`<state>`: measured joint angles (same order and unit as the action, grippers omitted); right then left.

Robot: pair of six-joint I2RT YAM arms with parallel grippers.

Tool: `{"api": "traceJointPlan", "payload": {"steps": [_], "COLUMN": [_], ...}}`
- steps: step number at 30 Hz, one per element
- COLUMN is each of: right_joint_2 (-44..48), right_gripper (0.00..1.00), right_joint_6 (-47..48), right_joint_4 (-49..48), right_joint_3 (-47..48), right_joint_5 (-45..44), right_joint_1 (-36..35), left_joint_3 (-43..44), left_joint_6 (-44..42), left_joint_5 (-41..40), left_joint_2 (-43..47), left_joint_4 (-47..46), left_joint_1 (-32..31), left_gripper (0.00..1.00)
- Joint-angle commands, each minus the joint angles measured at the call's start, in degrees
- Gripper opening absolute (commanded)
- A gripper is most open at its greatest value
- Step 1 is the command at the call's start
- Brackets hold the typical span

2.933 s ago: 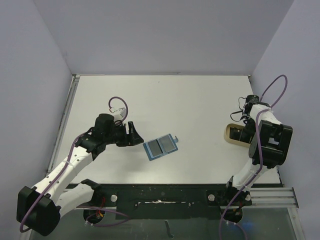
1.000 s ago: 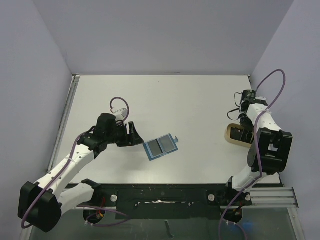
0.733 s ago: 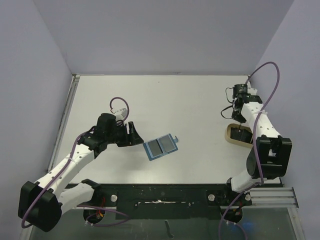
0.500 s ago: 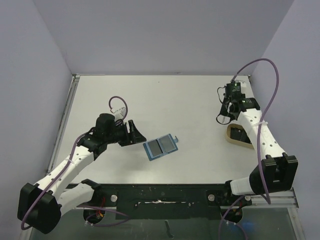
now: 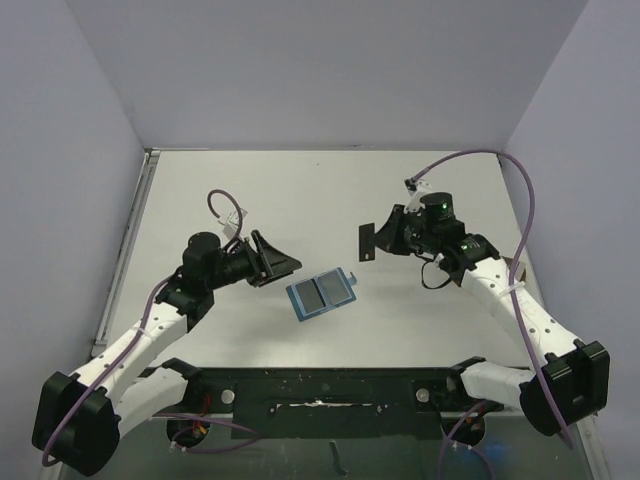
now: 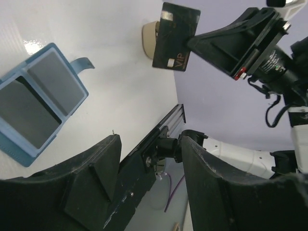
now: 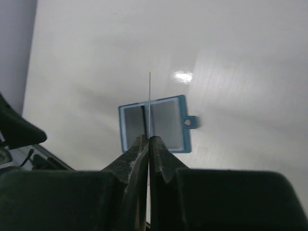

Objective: Put the credit cards into the card holder
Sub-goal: Pick up the credit card from the storage box.

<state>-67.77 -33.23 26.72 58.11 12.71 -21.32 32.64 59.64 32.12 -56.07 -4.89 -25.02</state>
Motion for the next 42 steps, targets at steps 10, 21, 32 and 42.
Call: {"api": "traceJointPlan", "payload": {"steps": [10,21,32,42], "right_joint_2": [3.63,0.23,-3.43,-1.62], "right_gripper": [0.00,0.01,0.07,0.40], "right_joint_6": [-18.22,-23.49,-22.18,-12.24], "right_joint_4": [-33.55,-43.12,-41.50,-20.89], "right_joint_3": [-9.89,-12.04,-11.56,-5.98], "right_joint_5": [21.45,24.10,24.12,10.78], "right_joint_1": [-7.36,-12.64,-14.19,-13.82], "left_joint_3": [-4.11,-5.93,-7.96,-7.79], "left_joint_6": [12.79,13.97,14.85,10.25], "left_joint_5": [3.66,5.85,6.25,4.60], "left_joint_2": [-1.06,-2.23,-1.31,-1.52], "left_joint_4": [-25.12,-30.05,-34.14,-24.72], "left_joint_1": [0.23,0.23,0.34,0.67], "left_gripper": [0.45,0.33,0.00,0.00]}}
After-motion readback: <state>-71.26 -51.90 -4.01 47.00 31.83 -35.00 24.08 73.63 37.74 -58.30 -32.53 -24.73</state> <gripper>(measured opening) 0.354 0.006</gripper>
